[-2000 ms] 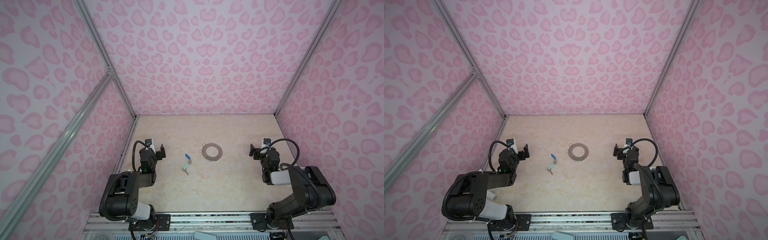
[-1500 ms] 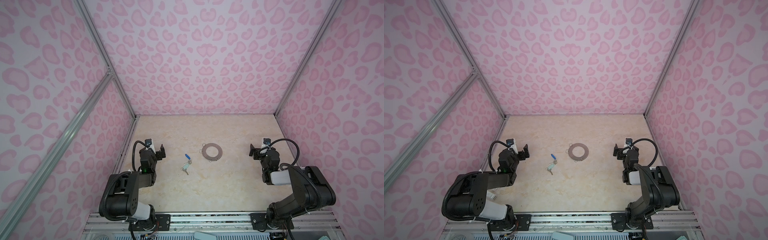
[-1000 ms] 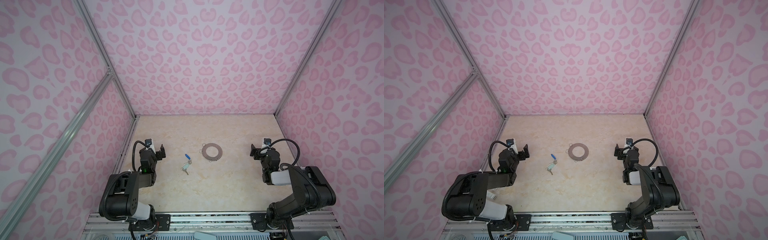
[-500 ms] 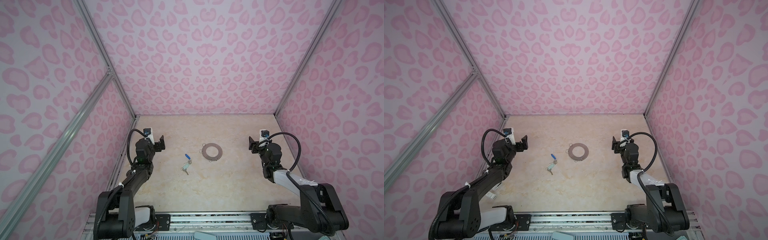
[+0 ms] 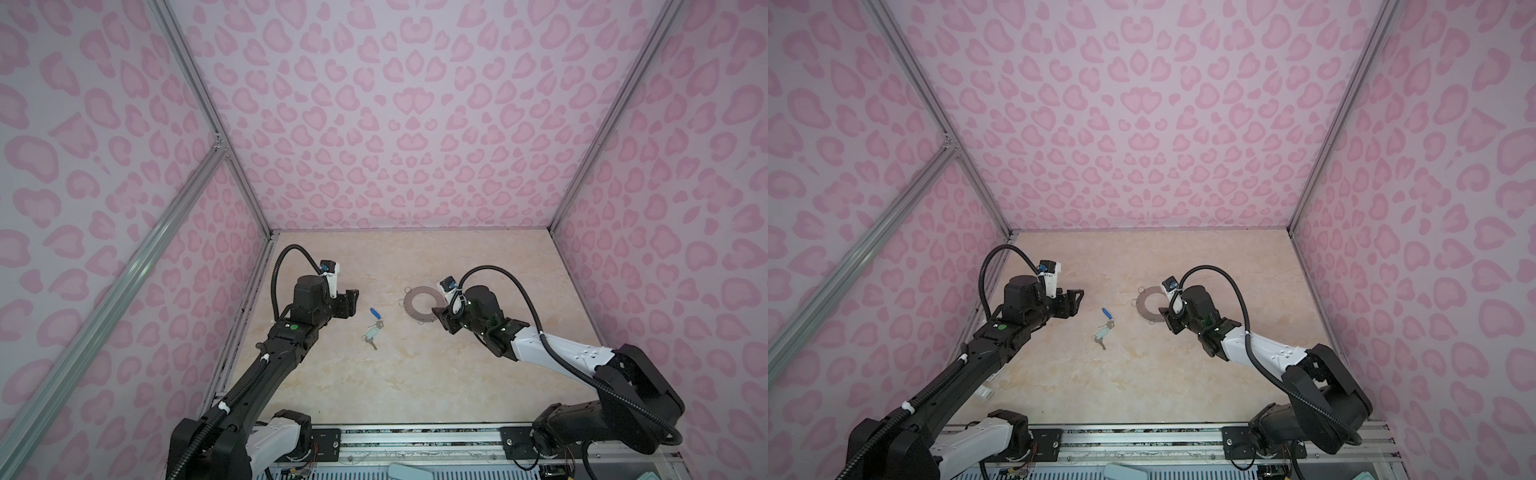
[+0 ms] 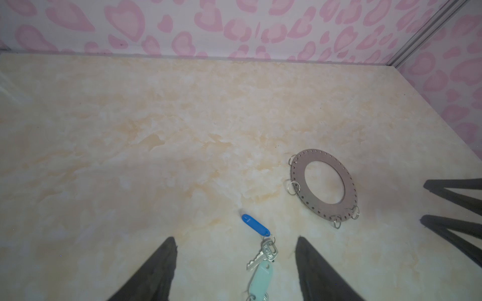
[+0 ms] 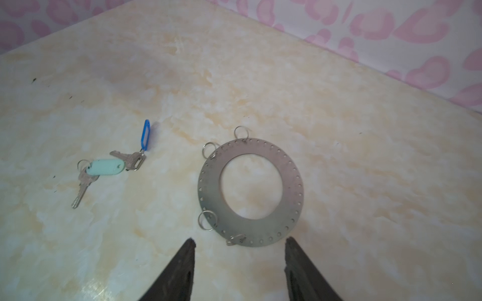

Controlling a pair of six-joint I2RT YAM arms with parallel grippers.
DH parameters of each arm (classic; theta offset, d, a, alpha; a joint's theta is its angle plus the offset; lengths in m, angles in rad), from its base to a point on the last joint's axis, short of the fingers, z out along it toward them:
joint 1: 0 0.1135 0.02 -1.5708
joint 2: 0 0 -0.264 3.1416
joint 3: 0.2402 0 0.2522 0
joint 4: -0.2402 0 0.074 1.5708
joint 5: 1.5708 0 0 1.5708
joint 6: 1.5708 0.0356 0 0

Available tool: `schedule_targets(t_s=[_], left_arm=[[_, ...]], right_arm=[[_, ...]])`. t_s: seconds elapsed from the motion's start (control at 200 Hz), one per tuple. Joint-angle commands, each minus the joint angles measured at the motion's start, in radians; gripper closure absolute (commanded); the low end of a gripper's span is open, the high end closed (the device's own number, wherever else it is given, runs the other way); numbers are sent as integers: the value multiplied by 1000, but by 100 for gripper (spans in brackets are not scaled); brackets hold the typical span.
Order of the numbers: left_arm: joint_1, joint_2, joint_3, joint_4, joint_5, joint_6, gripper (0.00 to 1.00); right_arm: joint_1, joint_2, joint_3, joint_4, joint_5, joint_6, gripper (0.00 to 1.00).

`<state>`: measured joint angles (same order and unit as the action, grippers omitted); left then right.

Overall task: Attach keys to a key ring
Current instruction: Pick up the keyring from the center of the table.

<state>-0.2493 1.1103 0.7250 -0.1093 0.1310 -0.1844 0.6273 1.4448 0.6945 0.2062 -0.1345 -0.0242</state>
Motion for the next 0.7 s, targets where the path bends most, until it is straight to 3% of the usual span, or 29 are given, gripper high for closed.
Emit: schedule_targets(t_s=[0.0, 0.26, 0.385, 0.695], left_arm=[[-2, 33, 36, -53, 35, -49, 32], [-1, 240, 198, -115, 171, -26, 42], [-3, 288, 218, -98, 232, -21, 45], [-77, 276, 199, -97, 187, -15, 48]], right_arm=[[41, 62, 45, -84, 5, 20, 48], [61, 218, 293, -368, 41, 29, 55], [47, 252, 338, -416, 89, 60, 55], [-43, 313, 412, -489, -23, 31, 54]])
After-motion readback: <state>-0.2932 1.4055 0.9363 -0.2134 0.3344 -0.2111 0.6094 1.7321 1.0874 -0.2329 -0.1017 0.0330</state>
